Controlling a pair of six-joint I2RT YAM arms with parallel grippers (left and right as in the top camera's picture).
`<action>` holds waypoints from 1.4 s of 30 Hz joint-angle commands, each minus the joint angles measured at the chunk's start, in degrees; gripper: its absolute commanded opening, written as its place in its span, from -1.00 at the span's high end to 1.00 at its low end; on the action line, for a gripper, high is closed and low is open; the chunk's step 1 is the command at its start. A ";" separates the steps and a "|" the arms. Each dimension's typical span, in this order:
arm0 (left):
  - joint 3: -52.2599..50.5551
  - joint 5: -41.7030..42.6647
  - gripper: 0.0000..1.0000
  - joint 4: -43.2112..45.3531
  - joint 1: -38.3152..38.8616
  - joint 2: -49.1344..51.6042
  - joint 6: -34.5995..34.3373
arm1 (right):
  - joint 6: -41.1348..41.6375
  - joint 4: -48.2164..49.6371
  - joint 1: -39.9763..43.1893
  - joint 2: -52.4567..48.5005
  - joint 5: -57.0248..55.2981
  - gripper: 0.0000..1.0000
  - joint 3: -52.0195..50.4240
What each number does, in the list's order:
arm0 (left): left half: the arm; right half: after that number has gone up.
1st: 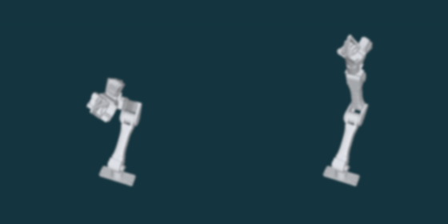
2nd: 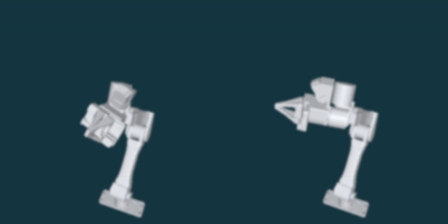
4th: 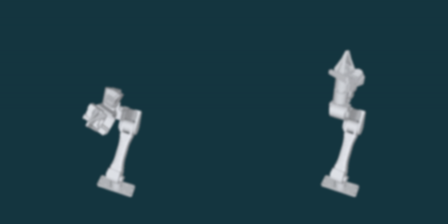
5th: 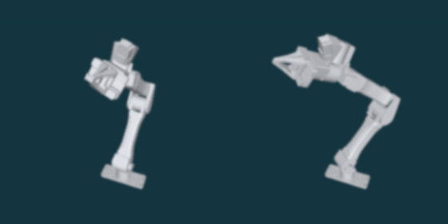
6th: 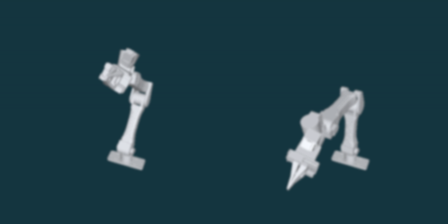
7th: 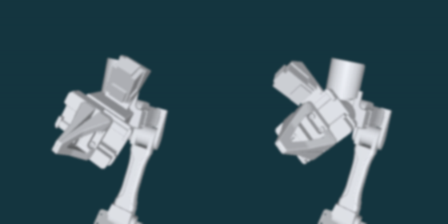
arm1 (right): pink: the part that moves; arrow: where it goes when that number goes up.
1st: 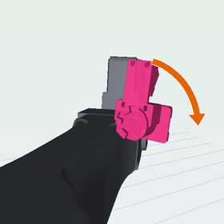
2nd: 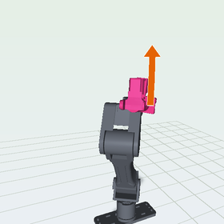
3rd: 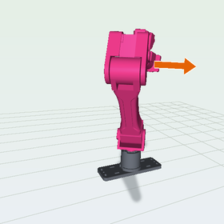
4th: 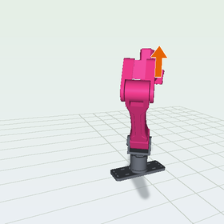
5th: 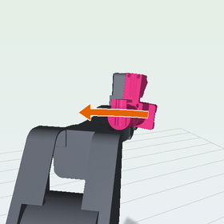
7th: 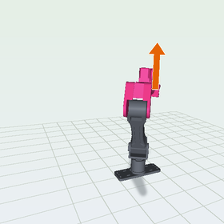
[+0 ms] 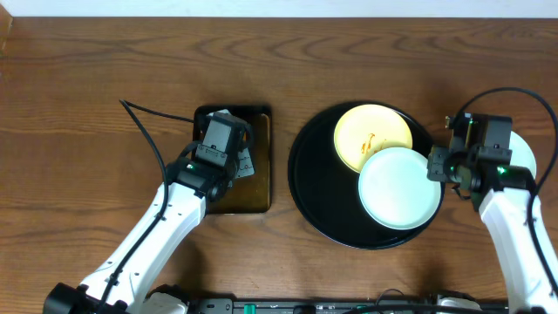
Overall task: Clean dirty plates on tray and stack at the side
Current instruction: 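Lift the second plate with the right gripper toward the side stack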
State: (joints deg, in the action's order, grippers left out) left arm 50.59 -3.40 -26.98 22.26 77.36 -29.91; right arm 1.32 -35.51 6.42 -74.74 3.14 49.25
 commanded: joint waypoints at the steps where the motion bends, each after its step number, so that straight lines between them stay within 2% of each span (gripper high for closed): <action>1: 0.11 -0.94 0.85 -0.02 -0.24 -0.20 0.79 | -5.73 2.12 1.29 -4.39 4.44 -0.02 0.85; 5: 0.11 -0.96 0.85 0.00 -0.24 -0.20 0.76 | -5.70 3.74 1.29 -8.52 2.62 -0.05 0.85; 21: 0.11 -0.96 0.85 -0.68 -0.24 -0.20 0.76 | -5.35 4.48 1.53 -19.23 2.25 0.08 0.85; 26: 0.11 -0.94 0.85 -0.68 -0.24 -0.20 0.76 | -3.26 1.70 1.53 -20.11 2.54 0.41 0.83; 32: 0.11 -0.96 0.85 -0.68 -0.24 -0.20 0.76 | -3.06 -2.51 1.53 -20.11 5.14 0.56 0.83; 37: 0.11 -0.96 0.85 -0.68 -0.24 -0.20 0.76 | -3.13 -5.14 1.42 -20.11 10.08 0.58 0.81; 42: 0.11 -0.96 0.85 -0.70 -0.24 -0.20 0.76 | -3.13 -7.61 1.42 -20.11 12.63 0.72 0.68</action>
State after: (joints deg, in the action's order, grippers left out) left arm 50.59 -3.40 -27.51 22.26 77.36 -29.91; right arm -2.13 -42.46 7.20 -94.04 12.21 49.76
